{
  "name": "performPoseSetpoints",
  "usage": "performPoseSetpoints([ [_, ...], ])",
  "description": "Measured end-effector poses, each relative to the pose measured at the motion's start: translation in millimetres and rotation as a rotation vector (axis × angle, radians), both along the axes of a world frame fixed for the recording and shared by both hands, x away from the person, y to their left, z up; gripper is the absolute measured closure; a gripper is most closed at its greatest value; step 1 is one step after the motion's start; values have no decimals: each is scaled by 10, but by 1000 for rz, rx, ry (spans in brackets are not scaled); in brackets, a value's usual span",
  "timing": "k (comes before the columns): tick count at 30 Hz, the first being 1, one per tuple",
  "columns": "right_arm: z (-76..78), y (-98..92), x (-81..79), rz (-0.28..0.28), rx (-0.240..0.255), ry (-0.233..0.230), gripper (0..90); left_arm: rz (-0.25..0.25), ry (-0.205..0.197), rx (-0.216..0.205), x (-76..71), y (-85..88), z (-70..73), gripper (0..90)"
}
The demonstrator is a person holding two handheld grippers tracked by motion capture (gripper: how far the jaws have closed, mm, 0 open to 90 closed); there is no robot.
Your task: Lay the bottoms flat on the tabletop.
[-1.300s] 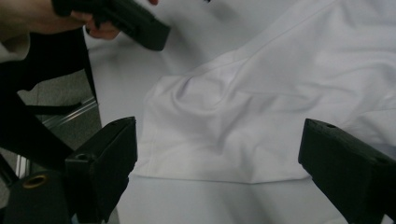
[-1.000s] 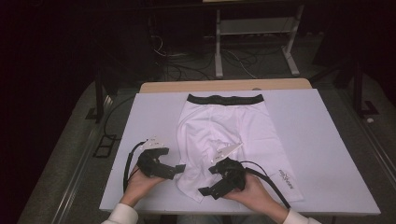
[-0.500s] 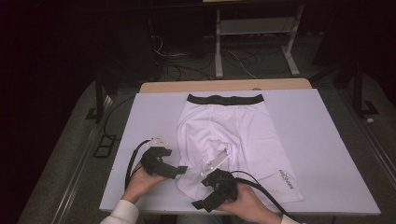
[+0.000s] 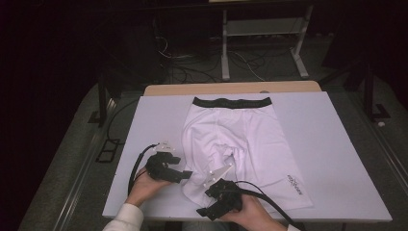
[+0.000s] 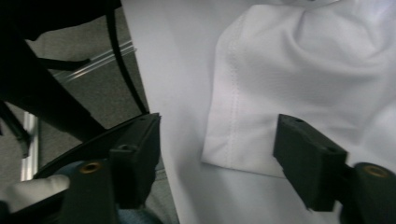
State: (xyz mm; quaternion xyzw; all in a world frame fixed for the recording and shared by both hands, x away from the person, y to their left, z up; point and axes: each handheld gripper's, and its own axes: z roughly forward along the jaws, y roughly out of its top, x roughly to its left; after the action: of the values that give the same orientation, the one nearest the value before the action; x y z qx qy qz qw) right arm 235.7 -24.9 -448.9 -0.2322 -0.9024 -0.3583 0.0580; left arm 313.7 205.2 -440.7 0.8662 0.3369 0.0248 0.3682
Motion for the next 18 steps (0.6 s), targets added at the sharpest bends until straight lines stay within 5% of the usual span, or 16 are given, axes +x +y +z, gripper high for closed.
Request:
performPoseSetpoints([
  [4,-4,18,-56,-11,-12,-38,454,-23,-1,35,9,-29,-36,322],
  [10,-25,68,-180,-40,-55,-172,679,-22,-34,67,15,-107,-66,495],
  [13,-40,32,-154,-73,-35,-156,793,2,-49,81,21,-109,-68,622],
  [15,-42,13,-109,-74,-25,-132,843,16,-23,67,38,-100,-65,737],
  [18,-43,-26,-8,-76,1,-41,858,19,14,55,49,-90,-59,859],
])
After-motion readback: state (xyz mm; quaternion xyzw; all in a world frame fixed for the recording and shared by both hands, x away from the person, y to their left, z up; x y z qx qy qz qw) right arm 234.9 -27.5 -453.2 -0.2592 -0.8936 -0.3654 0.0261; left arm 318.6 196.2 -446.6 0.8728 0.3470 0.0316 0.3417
